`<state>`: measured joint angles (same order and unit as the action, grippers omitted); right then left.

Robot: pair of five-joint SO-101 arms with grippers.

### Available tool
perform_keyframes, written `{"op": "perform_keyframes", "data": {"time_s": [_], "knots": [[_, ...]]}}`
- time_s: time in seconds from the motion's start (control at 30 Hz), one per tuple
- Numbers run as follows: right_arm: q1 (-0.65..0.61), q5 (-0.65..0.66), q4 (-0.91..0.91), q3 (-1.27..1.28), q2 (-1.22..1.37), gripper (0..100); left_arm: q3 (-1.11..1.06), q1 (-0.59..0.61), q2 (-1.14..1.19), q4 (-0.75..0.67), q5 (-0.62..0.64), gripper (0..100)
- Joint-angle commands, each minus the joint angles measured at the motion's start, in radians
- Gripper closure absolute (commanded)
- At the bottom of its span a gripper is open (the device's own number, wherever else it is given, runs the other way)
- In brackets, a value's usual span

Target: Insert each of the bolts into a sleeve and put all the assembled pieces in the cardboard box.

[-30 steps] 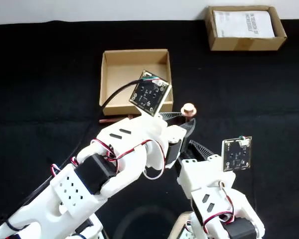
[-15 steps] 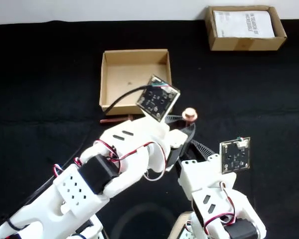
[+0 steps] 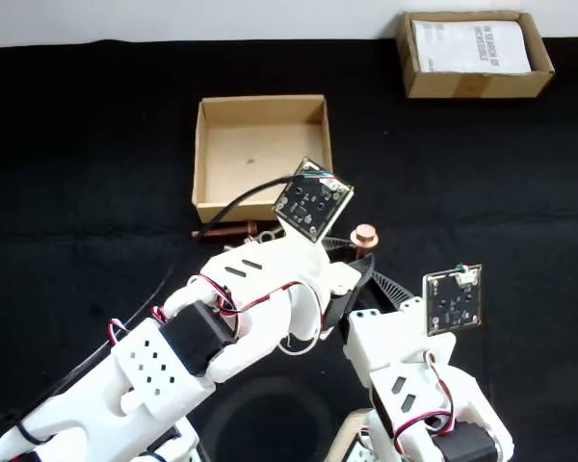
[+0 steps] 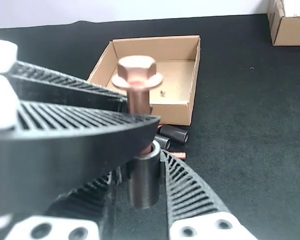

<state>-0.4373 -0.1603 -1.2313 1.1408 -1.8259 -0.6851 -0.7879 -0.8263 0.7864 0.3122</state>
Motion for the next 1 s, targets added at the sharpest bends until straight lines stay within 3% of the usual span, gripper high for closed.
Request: {"op": "perform_keyframes", "data": {"time_s": [0.0,0.1,0.2,0.3,0.6,0.77,0.97], "knots": [[-0.002,0.012,0.022,-0.044,0.002,99.1,0.007,0.005,-0.002,0.104,-0.009,82],[-0.001,0.012,0.019,-0.044,0.002,99.1,0.008,0.030,-0.004,0.201,-0.002,68],[0.001,0.012,0.022,-0.044,0.002,99.1,0.021,0.071,-0.008,0.278,-0.008,65],[0.002,0.012,0.022,-0.044,0.002,99.1,0.077,0.113,-0.035,0.390,-0.017,68],[0.059,0.008,0.038,-0.018,0.004,99.1,0.110,0.142,-0.357,0.612,-0.250,85],[0.059,0.012,0.151,-0.039,0.064,99.1,-0.045,0.186,-0.587,0.618,-0.353,99],[0.059,0.008,0.220,-0.285,0.387,99.1,-0.352,0.444,-0.889,0.454,-0.368,98]]}}
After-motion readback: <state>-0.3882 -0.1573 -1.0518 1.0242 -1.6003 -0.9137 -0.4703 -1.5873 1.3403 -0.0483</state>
